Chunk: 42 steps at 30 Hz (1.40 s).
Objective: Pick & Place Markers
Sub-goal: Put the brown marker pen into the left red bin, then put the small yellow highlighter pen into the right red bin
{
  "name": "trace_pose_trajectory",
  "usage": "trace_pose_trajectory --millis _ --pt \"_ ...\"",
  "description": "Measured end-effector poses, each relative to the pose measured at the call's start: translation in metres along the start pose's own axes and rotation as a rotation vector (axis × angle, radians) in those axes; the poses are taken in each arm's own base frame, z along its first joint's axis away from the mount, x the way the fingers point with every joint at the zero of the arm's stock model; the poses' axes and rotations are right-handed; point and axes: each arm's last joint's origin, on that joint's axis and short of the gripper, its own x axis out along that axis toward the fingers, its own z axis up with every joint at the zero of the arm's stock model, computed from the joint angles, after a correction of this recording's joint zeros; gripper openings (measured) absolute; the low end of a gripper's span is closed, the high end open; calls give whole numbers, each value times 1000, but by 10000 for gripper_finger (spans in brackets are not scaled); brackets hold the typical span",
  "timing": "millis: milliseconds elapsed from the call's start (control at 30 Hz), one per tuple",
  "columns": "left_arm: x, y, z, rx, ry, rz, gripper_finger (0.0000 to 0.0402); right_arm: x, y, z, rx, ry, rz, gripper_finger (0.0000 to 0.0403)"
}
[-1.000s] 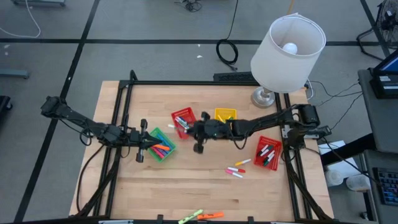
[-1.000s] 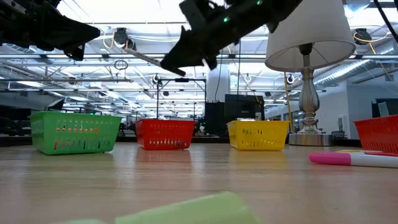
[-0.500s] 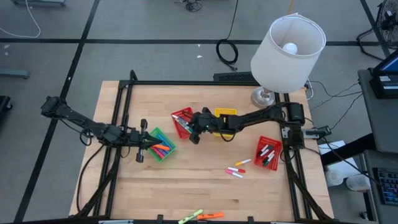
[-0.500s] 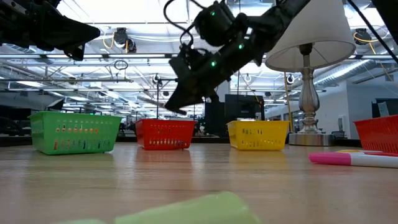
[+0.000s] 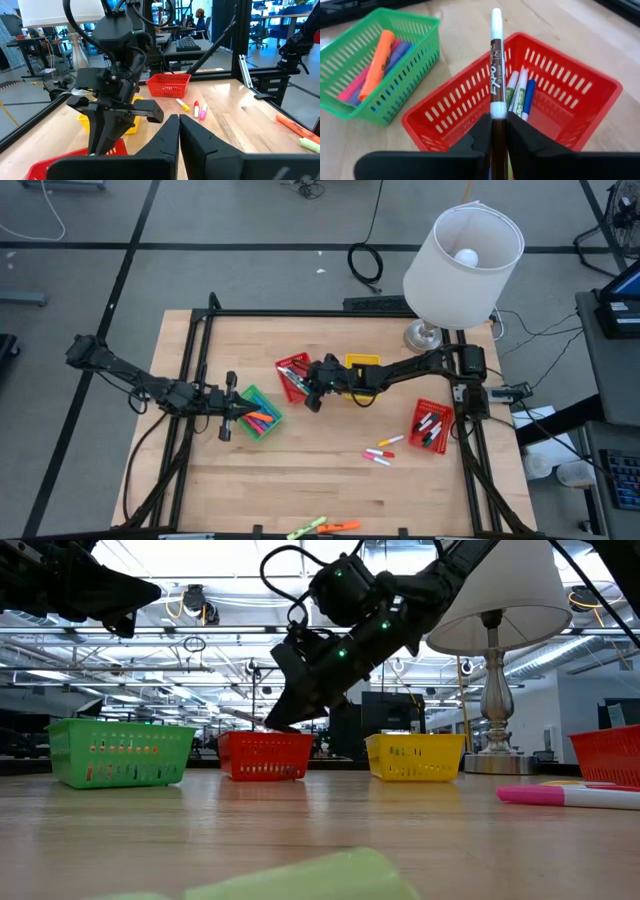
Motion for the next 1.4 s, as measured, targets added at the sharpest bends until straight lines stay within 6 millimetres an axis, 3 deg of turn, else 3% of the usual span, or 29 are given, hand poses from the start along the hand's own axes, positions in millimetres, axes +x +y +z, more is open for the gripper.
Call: trace_pose_trajectory --millis 433,867,967,1067,1133,1300,1400 --pt "0 0 0 -2 0 0 21 0 -1 -3 -3 30 -10 40" --pt "0 0 0 -2 0 0 21 0 -4 -4 15 43 -18 86" --pt "0 0 0 -2 0 0 21 -9 -2 5 -3 26 -5 85" --pt "0 0 0 -2 0 0 21 -32 3 28 -3 -37 73 83" --pt "0 0 0 -2 0 0 21 -59 9 47 -10 -78 145 81" --pt "0 0 0 -2 0 0 21 -146 32 79 -135 -164 225 75" --pt "0 0 0 -7 0 0 21 -201 46 81 -209 -182 198 68"
